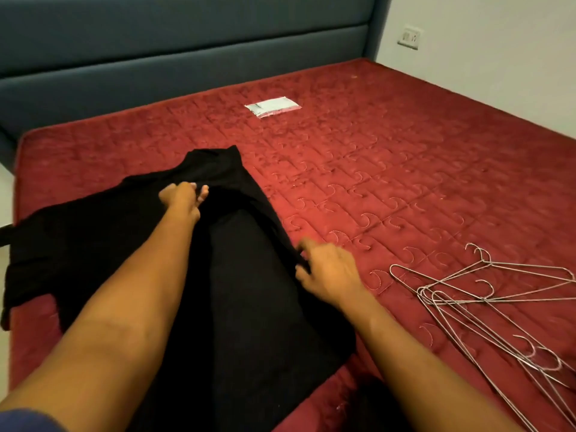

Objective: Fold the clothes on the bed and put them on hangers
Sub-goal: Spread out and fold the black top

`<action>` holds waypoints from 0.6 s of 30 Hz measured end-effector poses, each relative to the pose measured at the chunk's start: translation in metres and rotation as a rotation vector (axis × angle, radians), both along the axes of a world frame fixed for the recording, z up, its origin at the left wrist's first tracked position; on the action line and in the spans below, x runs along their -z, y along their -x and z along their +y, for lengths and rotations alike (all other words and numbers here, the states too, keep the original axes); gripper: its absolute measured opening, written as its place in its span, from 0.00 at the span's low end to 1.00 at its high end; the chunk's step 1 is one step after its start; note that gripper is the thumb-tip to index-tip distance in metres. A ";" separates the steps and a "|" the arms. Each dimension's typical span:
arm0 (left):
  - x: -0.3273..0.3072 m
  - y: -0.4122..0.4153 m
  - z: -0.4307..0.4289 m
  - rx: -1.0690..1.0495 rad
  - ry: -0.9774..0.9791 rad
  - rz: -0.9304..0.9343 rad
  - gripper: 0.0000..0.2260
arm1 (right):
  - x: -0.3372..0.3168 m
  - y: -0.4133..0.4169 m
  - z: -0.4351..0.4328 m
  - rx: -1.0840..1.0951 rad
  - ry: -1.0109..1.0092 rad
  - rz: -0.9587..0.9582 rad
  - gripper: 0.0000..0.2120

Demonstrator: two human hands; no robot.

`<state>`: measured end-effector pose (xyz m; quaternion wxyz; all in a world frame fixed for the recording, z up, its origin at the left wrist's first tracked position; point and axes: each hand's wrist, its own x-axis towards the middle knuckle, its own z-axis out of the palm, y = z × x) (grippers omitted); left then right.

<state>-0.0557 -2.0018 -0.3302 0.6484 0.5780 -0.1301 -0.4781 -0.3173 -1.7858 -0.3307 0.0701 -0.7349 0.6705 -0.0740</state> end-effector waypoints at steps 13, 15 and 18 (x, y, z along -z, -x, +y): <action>0.051 -0.017 0.100 0.086 -0.395 -0.662 0.20 | 0.026 -0.031 0.078 -0.123 -0.223 0.405 0.31; 0.057 0.013 0.127 0.240 -0.350 -0.622 0.11 | 0.022 -0.024 0.085 -0.145 -0.216 0.421 0.27; 0.058 0.060 0.176 0.531 -0.323 -0.447 0.07 | 0.013 -0.019 0.093 -0.141 -0.198 0.434 0.24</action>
